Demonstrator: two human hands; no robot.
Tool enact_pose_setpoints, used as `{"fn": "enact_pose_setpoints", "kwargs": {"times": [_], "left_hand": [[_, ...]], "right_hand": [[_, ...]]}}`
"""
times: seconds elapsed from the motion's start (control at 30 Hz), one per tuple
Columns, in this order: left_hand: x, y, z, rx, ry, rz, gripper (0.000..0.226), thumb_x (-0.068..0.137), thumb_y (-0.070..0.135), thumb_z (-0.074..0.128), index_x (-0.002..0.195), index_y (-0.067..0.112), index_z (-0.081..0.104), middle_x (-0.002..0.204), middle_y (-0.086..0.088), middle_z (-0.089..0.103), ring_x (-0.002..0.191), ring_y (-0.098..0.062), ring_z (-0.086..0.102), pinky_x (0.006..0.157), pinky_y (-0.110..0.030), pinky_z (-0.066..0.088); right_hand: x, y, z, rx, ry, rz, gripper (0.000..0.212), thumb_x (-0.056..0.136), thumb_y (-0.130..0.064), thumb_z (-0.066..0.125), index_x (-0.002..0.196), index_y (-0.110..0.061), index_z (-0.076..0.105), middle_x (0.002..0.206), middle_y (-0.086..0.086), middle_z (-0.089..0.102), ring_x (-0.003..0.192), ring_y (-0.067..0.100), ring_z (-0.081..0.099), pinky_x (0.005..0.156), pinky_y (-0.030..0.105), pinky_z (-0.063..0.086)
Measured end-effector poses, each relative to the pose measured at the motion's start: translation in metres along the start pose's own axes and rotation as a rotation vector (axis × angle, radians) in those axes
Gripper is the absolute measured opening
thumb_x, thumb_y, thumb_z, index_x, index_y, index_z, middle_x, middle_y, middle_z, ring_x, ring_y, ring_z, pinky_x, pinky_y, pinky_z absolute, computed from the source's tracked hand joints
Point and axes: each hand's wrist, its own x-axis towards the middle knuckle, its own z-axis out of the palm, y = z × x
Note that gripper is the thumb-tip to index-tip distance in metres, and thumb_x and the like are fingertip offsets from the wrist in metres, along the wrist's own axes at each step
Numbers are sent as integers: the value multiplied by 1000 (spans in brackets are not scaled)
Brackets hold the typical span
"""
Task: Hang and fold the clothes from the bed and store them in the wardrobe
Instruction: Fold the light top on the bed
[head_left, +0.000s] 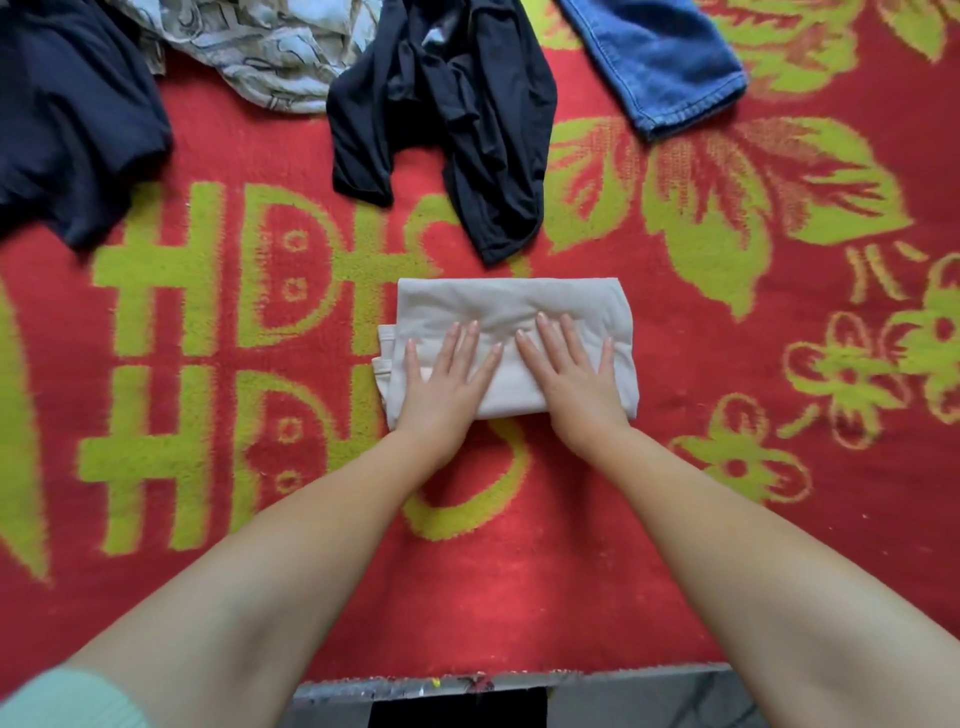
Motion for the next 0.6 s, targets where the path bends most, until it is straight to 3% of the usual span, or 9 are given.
{"fn": "enact_pose_setpoints", "kwargs": {"times": [0.17,0.3,0.6], "left_hand": [[-14,-4,-36,-100,-113,-15,76,95,-3,33,154,31,-2,163,-3,-3,149,-29,-5,113,-62,6],[-49,2,-88,-43,-118,47,76,94,-6,35,154,28,4,162,-5,6,149,-27,1,114,-63,9],[-174,35,-154,-31,12,-132,82,92,-7,39,154,29,-1,162,-5,6,149,-26,2,115,-60,11]], "right_hand": [[-11,-6,-35,64,-104,41,74,94,4,33,155,-30,8,163,0,6,149,34,-6,114,62,9],[-52,-12,-79,25,-145,29,73,95,1,35,155,-30,8,158,1,20,148,35,7,112,58,20],[-155,-44,-156,-119,-66,-135,71,95,-2,41,154,-28,11,157,2,22,145,34,14,107,59,27]]}}
